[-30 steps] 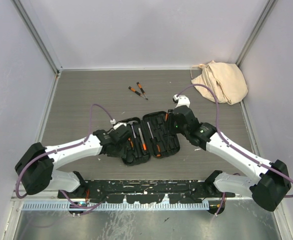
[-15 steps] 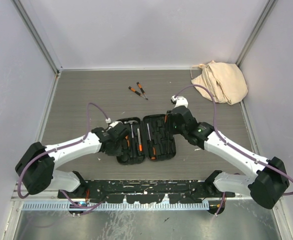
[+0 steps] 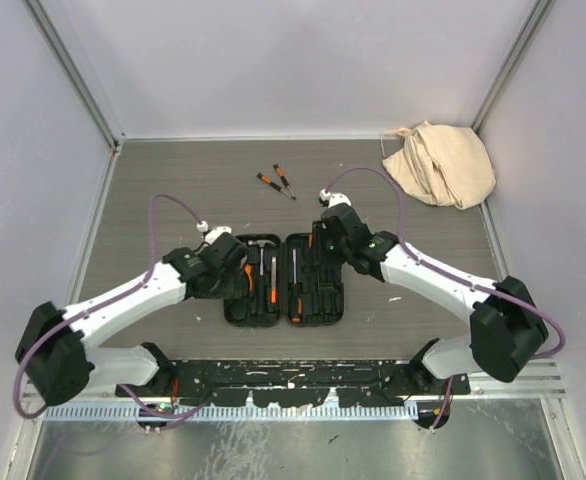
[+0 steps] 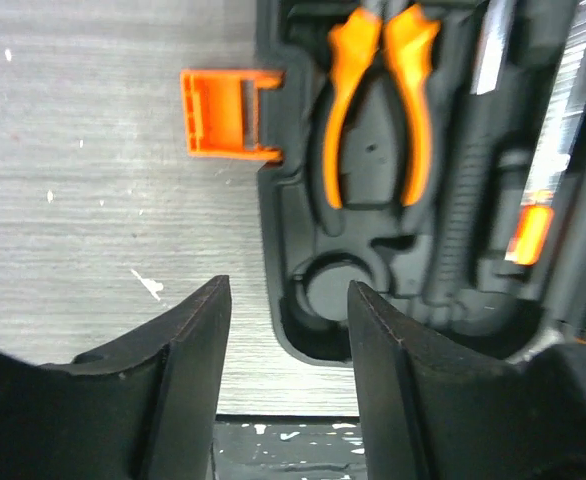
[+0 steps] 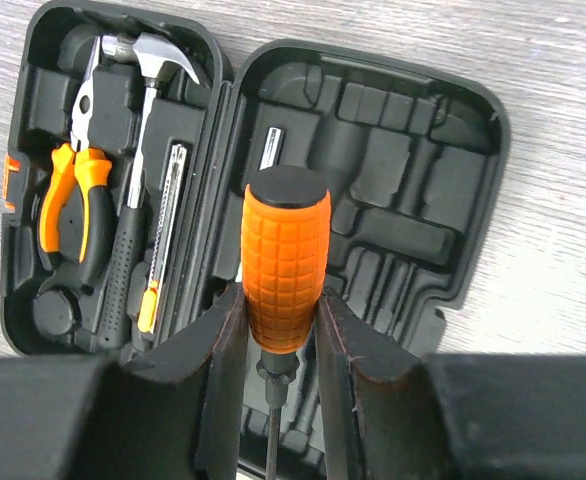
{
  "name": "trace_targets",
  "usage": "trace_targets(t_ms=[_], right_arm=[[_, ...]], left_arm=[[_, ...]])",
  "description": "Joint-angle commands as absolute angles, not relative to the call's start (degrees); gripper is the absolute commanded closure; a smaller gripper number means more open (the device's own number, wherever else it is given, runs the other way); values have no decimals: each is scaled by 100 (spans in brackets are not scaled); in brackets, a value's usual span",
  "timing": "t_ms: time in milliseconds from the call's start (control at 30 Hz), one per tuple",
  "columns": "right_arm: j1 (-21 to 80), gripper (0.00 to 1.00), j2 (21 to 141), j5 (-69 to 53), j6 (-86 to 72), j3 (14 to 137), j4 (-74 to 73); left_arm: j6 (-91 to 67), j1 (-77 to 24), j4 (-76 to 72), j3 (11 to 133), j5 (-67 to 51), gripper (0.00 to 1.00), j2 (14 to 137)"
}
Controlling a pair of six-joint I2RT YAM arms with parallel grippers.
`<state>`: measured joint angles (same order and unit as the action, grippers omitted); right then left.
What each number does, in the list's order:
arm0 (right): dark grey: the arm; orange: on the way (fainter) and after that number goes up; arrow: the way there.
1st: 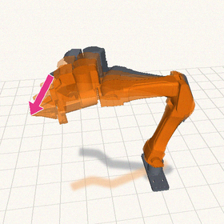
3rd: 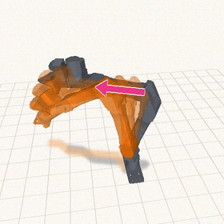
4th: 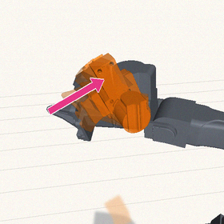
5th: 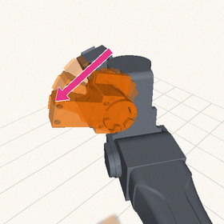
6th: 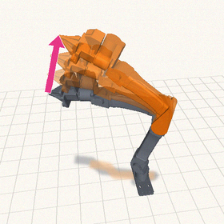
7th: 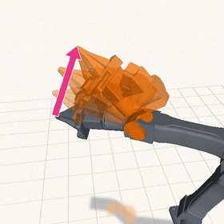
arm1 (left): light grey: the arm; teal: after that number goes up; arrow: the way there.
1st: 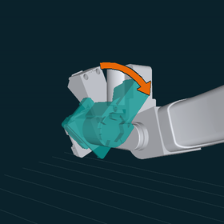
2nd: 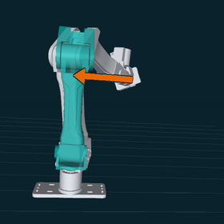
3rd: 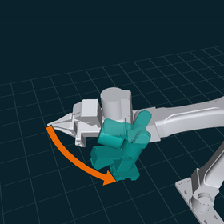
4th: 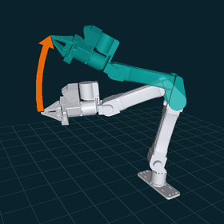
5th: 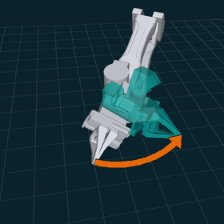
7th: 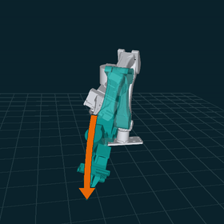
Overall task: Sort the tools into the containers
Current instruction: Place the screwdriver in the storage box.
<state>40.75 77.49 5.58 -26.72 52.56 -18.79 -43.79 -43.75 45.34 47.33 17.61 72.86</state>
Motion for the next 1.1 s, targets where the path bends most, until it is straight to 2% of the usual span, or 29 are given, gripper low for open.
trace_targets(t_ms=[0,733,1067], right_arm=[[4088,100,8032,282,-3074,5609,-1389],[4143,93,9078,582,-3505,5665,-1167],[4147,73,9363,888,-3511,5735,-993]], left_arm=[[-4103,-4349,4245,5166,1955,48,6612],[-4182,-4345,4061,4870,1716,48,6309],[-4201,-4346,4031,4830,1645,49,6263]])
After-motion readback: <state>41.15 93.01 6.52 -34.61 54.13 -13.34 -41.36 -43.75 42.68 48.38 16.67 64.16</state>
